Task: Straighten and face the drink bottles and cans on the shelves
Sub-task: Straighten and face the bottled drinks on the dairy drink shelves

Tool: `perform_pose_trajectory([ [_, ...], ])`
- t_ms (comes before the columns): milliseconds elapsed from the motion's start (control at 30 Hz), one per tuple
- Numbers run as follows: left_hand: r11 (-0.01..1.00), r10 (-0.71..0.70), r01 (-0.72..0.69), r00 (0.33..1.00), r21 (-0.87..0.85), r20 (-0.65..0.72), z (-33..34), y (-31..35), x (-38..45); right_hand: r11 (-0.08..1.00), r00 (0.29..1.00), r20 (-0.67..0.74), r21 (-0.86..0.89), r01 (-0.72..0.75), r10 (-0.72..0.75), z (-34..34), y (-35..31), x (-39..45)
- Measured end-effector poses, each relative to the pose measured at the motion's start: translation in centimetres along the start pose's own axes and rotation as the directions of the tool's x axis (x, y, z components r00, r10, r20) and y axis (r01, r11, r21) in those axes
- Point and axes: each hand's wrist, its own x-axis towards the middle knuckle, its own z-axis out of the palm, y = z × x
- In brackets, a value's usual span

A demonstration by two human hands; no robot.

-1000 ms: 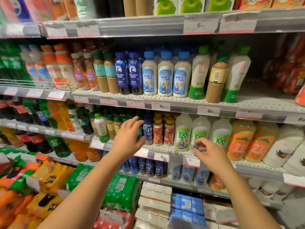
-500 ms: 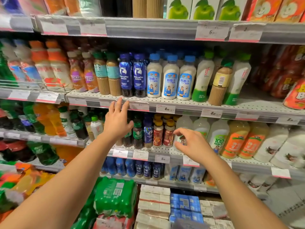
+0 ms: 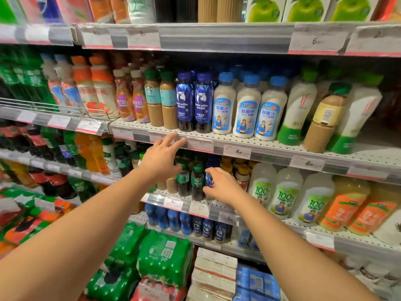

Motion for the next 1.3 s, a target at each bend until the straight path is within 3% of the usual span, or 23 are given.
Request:
perform_pose_trajectory([
  [200,0.995,0.081,-0.081,0.997,0.05,-0.002,-0.5,-1.2,0.8,0.987,0.988,-0.077,-0.083,-0.139,0.133,1.7,-1.0,5.3],
  [333,0.977,0.203,-0.204,0.979,0.063,0.01,-1.5,-2.6,1.4,0.935,0.956,-0.121,-0.207,-0.287,0.267,3.8,-2.1,8.0],
  [500,0.923,0.377,-0.378,0.926,0.066,0.028,-2.9,-4.9,2.9,0.874,0.907,-0.121,-0.243,-0.421,0.403,5.7,-4.0,9.7],
  [600,0.887,0.459,-0.459,0.888,0.056,0.009,-3.8,-6.0,3.9,0.847,0.871,-0.207,-0.218,-0.484,0.445,6.6,-4.9,10.0],
  [733,0.847,0.53,-0.529,0.848,0.046,-0.008,-4.4,-7.0,4.6,0.852,0.853,-0.207,-0.126,-0.508,0.479,6.4,-6.3,8.0],
  [900,0.8,0.592,-0.6,0.793,-0.015,-0.144,-6.7,-7.1,5.5,0.866,0.854,-0.281,-0.124,-0.484,0.438,1.9,-8.1,3.8],
  [1067,0.769,0.575,-0.636,0.73,-0.061,-0.37,-12.6,-6.5,6.8,0.921,0.857,-0.402,-0.076,-0.382,0.323,-5.2,-10.0,0.4],
  [1300,0.771,0.519,-0.634,0.563,0.067,-0.643,-24.8,-5.8,10.4,0.98,0.8,-0.589,-0.07,-0.185,0.109,-16.6,-14.7,-2.7],
])
